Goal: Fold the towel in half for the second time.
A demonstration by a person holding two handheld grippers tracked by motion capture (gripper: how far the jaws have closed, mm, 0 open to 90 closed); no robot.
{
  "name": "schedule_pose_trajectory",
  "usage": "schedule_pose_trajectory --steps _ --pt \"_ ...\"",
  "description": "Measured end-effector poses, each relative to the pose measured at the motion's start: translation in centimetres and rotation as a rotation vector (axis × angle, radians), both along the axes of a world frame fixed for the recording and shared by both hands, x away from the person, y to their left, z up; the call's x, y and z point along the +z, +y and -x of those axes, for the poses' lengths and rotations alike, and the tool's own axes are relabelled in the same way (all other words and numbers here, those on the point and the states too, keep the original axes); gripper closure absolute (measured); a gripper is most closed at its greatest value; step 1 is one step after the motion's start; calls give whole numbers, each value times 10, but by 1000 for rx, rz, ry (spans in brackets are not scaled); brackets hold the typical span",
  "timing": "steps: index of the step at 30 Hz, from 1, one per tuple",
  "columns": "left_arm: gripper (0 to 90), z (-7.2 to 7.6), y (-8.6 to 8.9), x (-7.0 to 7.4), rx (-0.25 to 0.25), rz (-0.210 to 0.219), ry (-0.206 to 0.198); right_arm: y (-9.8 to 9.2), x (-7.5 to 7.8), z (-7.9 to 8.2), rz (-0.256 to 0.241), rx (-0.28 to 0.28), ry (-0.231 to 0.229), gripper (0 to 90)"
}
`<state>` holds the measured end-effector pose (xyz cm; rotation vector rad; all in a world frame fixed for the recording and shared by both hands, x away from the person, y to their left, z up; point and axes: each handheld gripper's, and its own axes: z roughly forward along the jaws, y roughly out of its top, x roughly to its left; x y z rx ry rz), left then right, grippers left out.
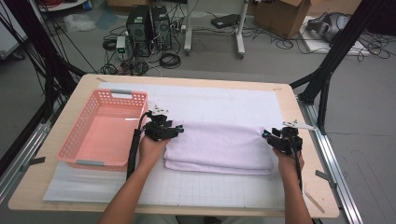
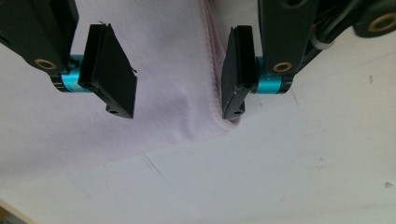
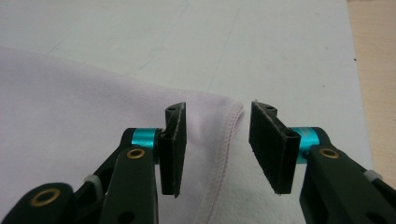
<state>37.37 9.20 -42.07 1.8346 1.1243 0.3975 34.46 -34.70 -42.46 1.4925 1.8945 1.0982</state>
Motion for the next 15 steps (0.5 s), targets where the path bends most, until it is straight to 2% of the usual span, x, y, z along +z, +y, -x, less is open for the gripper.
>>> schedule_pose_trajectory --steps 4,6,8,10,12,15 --pt "476 16 4 4 -38 0 -16 -2 -2 11 -3 24 -2 552" --pt "479 22 6 6 -42 6 -15 -4 -3 18 -15 30 0 544" --pt "489 26 9 5 -34 10 -3 -5 -5 24 -28 36 -7 537" --pt "499 31 10 2 -38 20 12 -4 -6 31 -14 54 -2 536" --pt "502 37 9 0 -47 2 21 -2 -7 36 -3 75 -1 536" --pt "511 46 10 -4 -55 -1 35 0 -7 45 6 91 0 537"
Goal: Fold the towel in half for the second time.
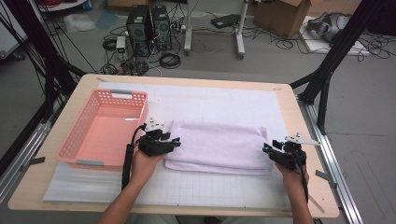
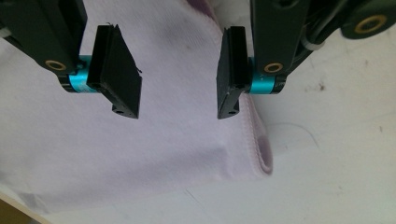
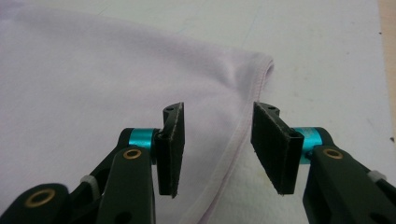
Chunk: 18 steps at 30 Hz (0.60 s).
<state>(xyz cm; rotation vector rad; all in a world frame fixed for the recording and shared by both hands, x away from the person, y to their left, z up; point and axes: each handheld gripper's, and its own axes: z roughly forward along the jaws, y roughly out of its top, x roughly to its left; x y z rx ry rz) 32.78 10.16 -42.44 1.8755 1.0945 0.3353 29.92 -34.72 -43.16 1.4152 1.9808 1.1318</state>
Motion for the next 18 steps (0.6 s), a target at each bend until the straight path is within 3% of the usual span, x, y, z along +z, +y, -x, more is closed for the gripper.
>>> schedule_pose_trajectory --steps 7,14,18 --pt "515 25 6 -12 6 -43 4 -2 -1 28 14 16 15 548" --pt "538 36 17 -21 28 -23 23 -2 0 47 -6 57 49 579" --pt "707 39 16 -25 -2 -25 28 -5 -2 57 -18 67 63 611"
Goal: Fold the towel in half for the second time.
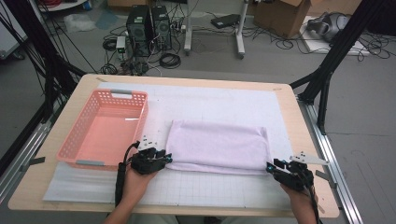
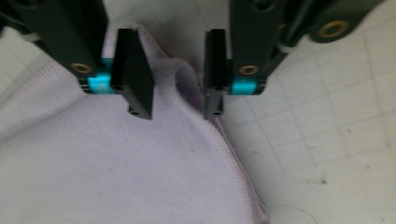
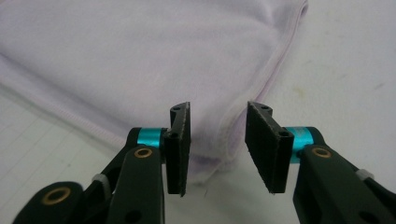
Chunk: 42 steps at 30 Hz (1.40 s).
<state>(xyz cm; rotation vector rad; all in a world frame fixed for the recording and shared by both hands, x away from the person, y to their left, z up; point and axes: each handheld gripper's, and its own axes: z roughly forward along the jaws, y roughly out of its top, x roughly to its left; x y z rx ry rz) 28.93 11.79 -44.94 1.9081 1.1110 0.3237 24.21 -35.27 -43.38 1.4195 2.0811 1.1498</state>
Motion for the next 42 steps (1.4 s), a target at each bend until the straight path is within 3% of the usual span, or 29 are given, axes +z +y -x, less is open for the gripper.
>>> schedule_pose_trajectory --steps 5,9,12,14,20,26,29,31,32,34,35,37,39,42 --pt "808 2 -2 0 -6 -6 -29 -2 1 2 -18 13 -9 686" --pt "827 3 -2 1 -13 1 -44 4 -4 -2 -1 39 18 737" --pt "838 5 -1 2 -11 9 -59 5 -6 -4 -3 47 31 862" --pt "844 7 0 5 -6 26 -76 4 -5 -3 11 52 21 871" --pt "845 13 3 13 -6 63 -105 -4 6 4 -40 30 -14 874" --pt "845 30 8 23 -23 89 -129 -11 15 19 -83 24 -40 877" --pt "844 38 11 20 -30 83 -117 -12 16 26 -80 31 -35 877" --pt "832 40 12 15 -40 73 -86 -12 14 27 -70 29 -27 875" --pt "786 39 11 13 -32 62 -72 -11 13 27 -58 21 -14 858" --pt "605 38 10 11 -1 55 -69 -10 11 25 -30 -21 -8 668" --pt "599 37 10 12 2 58 -87 -11 12 25 -42 -35 -14 661" --pt "600 37 9 17 4 57 -132 -10 16 26 -54 -36 -49 653" --pt "693 34 7 19 -8 40 -179 -4 19 25 -54 -11 -77 667" --pt "741 24 0 13 -25 16 -136 8 12 15 -26 31 -68 721"
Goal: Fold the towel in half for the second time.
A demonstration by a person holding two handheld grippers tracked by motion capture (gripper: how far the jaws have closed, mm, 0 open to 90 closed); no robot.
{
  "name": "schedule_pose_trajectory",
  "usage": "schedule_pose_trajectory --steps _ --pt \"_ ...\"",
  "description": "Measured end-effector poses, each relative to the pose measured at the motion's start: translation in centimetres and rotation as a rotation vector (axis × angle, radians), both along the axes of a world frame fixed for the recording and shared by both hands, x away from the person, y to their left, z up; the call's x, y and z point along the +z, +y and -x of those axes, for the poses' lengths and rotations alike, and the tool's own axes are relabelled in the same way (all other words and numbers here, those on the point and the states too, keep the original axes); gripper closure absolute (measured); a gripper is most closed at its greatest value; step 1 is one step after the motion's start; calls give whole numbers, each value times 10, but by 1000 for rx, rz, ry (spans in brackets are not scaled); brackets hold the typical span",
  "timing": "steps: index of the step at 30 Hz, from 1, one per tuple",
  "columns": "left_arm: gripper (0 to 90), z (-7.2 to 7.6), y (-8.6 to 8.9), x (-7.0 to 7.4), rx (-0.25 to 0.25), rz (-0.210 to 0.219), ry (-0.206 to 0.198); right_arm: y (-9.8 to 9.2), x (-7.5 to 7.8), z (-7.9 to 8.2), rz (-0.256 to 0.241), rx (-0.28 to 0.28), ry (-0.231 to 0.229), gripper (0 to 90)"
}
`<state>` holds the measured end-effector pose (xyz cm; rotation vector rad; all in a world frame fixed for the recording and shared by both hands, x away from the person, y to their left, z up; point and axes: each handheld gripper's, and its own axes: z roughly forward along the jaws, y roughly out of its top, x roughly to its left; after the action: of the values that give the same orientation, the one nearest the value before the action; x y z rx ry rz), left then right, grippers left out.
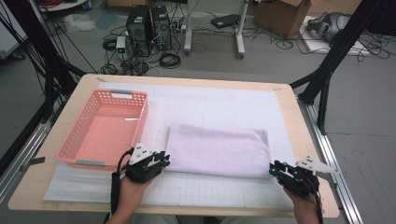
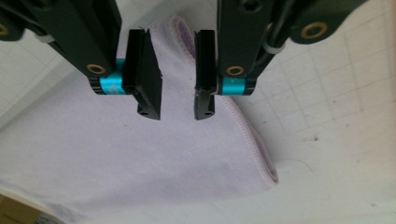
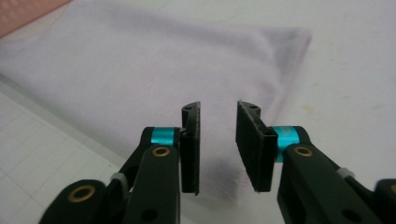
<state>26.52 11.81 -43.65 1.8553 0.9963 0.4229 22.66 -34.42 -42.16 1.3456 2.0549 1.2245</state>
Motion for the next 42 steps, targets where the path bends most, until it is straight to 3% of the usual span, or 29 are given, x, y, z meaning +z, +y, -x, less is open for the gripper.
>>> schedule_pose_trajectory --steps 3,6,8,10,13,16,19,21,25,26,29,31,37,42 --pt "747 -5 -8 -10 -8 -43 49 8 -12 -14 32 -8 33 751" --pt "738 -4 -9 -13 -6 -57 56 7 -23 -23 163 -43 63 783" --pt "737 -3 -8 -13 -9 -54 61 -1 -25 -23 111 -50 59 794" --pt "734 -2 -7 -14 -9 -43 60 -6 -23 -22 144 -94 53 746" --pt "721 -1 -5 -14 -11 -28 54 -15 -22 -18 105 -97 51 729" --pt "644 1 -1 -12 -9 -2 15 -20 -20 -12 82 -79 24 684" --pt "560 -2 6 -11 -4 66 22 -28 -20 -5 59 -77 3 597" --pt "492 -3 9 -11 -2 104 24 -35 -20 -2 11 -84 -1 542" --pt "334 -3 12 -7 -37 161 -45 -44 -15 4 -44 -101 -29 464" --pt "297 -2 12 -5 -40 177 -58 -45 -14 5 -44 -101 -42 434" --pt "247 -2 10 -2 -39 165 -96 -41 -13 6 -27 -100 -71 338" --pt "162 -2 8 -2 -42 164 -102 -38 -12 7 -17 -90 -96 294" --pt "160 -1 1 -2 -72 186 -112 -32 -9 10 -7 -62 -142 221" --pt "168 -4 -1 -2 -78 180 -100 -31 -12 11 18 -56 -119 210"
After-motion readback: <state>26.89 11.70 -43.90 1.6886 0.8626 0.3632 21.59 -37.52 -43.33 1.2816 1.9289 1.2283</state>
